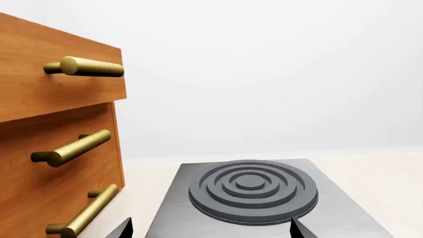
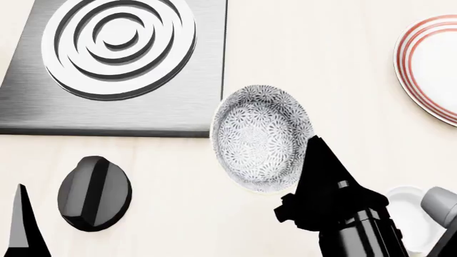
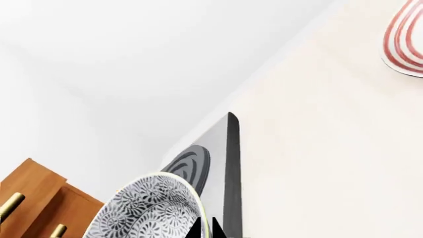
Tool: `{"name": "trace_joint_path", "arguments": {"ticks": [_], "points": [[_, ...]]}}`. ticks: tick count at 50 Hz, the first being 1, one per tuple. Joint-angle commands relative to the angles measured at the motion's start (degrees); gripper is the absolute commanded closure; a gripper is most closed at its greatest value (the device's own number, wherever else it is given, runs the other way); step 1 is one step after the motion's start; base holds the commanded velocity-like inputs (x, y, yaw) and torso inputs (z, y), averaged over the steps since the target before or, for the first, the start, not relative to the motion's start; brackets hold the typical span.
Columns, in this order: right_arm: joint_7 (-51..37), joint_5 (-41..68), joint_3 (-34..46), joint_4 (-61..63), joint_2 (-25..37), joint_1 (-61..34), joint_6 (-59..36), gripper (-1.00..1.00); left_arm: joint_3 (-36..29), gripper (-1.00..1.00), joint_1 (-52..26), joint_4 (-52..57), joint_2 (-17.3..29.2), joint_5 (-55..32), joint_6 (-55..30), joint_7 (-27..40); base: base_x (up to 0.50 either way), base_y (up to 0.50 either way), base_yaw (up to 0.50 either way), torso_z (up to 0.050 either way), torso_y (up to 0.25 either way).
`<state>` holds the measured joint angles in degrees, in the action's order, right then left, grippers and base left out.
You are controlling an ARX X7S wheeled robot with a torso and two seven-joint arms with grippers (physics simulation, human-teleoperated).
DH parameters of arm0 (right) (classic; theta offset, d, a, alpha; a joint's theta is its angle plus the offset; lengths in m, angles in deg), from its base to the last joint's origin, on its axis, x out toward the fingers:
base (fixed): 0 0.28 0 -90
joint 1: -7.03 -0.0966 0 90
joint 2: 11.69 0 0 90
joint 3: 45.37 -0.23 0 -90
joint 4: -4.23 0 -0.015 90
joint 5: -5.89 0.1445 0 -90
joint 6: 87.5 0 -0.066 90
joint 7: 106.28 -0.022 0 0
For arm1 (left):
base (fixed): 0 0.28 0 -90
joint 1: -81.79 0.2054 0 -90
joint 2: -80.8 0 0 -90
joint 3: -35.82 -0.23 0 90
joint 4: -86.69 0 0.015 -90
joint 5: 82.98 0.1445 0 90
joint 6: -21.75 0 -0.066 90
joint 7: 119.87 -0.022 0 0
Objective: Pick the akita bowl next to the ramekin and place it on the plate.
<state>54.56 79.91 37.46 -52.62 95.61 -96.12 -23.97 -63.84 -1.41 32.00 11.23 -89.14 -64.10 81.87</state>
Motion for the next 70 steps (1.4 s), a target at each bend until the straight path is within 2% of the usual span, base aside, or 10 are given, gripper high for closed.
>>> {"name": "trace_joint_path", "arguments": {"ticks": [1,34,70], "points": [[-5.21,1.18,-0.03,-1.63,1.20,-4.80,-1.31,1.00,-0.10,-1.00,-0.04,0.04,0.22,-0.04,-0.09,0.21,0.00,0.00,0.00,0.000,0.000],[-13.41,3.60,0.79,-10.94,4.67,-15.49,-4.88,1.00,-0.85,-1.00,-0.60,-0.96,0.47,0.10,0.10,0.69,0.00,0.00,0.00,0.000,0.000],[-14.06,3.63,0.51,-17.56,6.31,-20.97,-4.77,1.00,-1.27,-1.00,-0.73,-1.44,0.98,-0.30,0.28,1.15,0.00,0.00,0.00,0.000,0.001]]}}
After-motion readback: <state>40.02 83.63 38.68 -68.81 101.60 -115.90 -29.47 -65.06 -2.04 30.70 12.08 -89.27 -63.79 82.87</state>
